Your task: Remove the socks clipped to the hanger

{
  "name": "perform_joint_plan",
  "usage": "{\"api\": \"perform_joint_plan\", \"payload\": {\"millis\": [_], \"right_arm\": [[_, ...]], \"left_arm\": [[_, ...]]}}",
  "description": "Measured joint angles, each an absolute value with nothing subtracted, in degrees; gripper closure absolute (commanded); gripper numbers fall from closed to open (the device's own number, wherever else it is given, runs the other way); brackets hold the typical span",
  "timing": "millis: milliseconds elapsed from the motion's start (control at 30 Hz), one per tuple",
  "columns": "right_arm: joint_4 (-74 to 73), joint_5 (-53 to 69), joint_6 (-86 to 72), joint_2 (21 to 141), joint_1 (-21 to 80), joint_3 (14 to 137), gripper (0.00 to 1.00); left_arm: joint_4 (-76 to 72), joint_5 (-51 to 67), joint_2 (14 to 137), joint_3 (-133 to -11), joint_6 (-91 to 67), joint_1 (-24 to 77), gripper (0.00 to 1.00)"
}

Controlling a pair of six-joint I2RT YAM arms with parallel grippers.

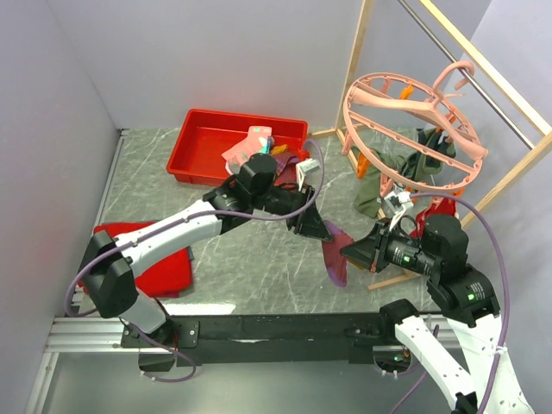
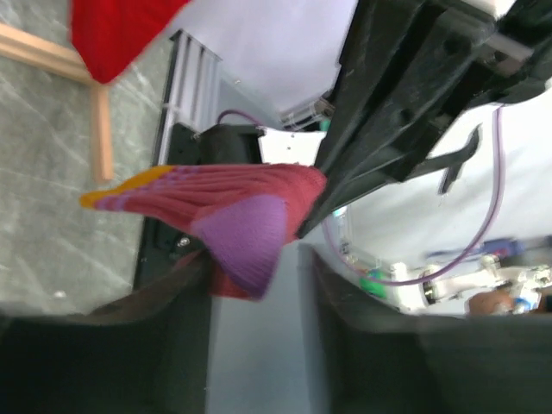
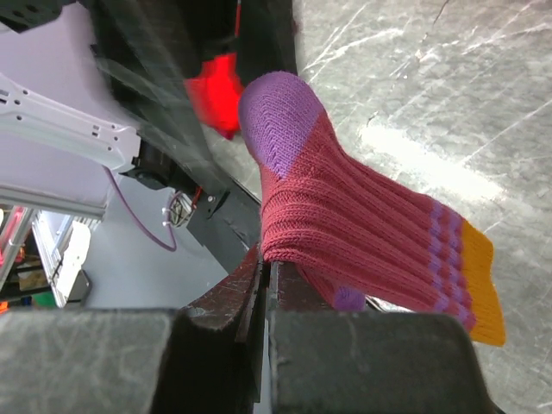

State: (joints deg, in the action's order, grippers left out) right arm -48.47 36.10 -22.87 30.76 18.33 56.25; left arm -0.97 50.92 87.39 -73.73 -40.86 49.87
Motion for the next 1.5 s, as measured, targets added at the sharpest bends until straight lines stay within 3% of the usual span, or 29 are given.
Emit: {"api": "perform_joint_plan", "payload": {"millis": [33,100,167,200,300,400,600,700,733,767,1133,1300,1500], "right_arm": [[-48.3,36.1,-22.9,30.8,18.3,56.2,1.00],[-48.0,36.2,-23.1,30.7,18.3,56.2,1.00],[-47.7,36.1,-23.1,30.5,18.3,56.2,0.91],[-47.7,36.1,-23.1,30.4,18.3,56.2,0.74],[-47.9,35.0,-23.4,30.3,18.3,56.2,0.52],[-49.2,33.1,-23.0,30.1,18.3,56.2,0.46],[-52.4,30.0,-22.4,29.8,18.3,57.3,0.43],[-53.4,29.3,-22.4,29.5,18.3,58.0,0.43],[-53.7,29.1,-22.4,29.5,18.3,58.3,0.43],[-54.1,28.9,-22.4,29.5,18.3,58.5,0.43],[-60.0,25.7,-22.0,29.5,18.3,65.8,0.42],[-62.3,24.4,-22.2,29.2,18.3,67.9,0.42],[-64.9,20.8,-23.3,30.1,18.3,72.8,0.42]], "left_arm": [[-0.6,50.9,87.7,-73.8,-40.7,50.1,0.74],[0.7,50.5,88.4,-74.3,-40.1,50.2,0.97],[3.0,49.9,89.4,-75.7,-39.2,50.1,0.99],[4.1,49.3,89.9,-76.6,-38.7,50.0,0.99],[8.4,46.5,90.8,-79.1,-36.9,49.1,0.99],[12.1,42.9,90.8,-79.6,-35.5,45.0,0.99],[19.8,35.7,91.7,-82.4,-32.0,31.6,0.98],[22.2,33.7,94.9,-88.8,-30.5,27.2,0.94],[22.3,33.2,96.3,-91.1,-30.2,26.3,0.88],[22.8,32.8,98.3,-94.2,-30.0,25.2,0.67],[24.6,27.0,118.1,-112.1,-29.5,19.1,0.29],[23.3,24.0,118.5,-110.8,-31.4,19.2,0.30],[16.1,25.3,108.2,-96.7,-34.1,23.2,0.32]]}}
